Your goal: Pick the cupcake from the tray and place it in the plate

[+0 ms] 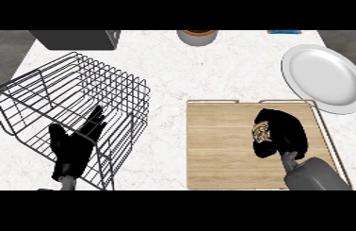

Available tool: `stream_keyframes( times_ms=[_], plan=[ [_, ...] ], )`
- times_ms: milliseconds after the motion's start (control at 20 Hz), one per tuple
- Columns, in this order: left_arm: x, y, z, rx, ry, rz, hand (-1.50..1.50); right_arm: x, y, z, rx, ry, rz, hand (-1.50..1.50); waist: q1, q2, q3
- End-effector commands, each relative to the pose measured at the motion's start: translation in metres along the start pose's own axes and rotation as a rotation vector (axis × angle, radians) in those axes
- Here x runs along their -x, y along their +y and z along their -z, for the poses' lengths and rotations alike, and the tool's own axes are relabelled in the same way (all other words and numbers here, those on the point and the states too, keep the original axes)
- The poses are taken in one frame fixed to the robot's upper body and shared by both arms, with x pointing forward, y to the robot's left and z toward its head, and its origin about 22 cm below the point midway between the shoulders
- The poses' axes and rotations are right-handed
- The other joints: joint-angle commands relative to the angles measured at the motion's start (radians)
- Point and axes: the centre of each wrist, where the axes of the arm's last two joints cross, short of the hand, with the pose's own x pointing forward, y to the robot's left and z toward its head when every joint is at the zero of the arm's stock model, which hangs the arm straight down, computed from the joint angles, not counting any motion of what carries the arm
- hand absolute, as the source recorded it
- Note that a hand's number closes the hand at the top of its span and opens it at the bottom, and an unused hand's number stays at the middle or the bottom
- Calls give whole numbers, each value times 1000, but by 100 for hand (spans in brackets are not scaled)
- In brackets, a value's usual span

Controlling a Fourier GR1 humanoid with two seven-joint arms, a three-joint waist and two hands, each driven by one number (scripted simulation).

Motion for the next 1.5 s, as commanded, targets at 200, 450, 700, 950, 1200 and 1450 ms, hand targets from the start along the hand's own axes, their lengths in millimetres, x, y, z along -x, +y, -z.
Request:
stream_keyframes(
  times_ms=[200, 450, 700, 950, 1200, 1450],
  plan=[
    [3, -27, 7, 94, -20, 18, 0, -53, -51, 66, 96, 407, 211, 150, 83, 37, -1],
    [-4, -34, 6, 152, -38, 34, 0, -56, -94, 96, 317, 626, 333, 150, 149, 56, -1],
    [-13, -42, 16, 165, -48, 34, 0, -67, -149, 109, 667, 600, 296, 150, 154, 62, -4],
    [-16, -42, 16, 166, -53, 27, 0, -60, -173, 119, 855, 655, 354, 150, 145, 59, 0],
    [-18, -38, 15, 141, -58, 46, 0, -57, -161, 126, 974, 702, 423, 150, 128, 51, 2],
    [-3, -44, 11, 131, -22, 15, 0, -35, -172, 131, 1093, 722, 557, 150, 98, 47, 4]
  ],
)
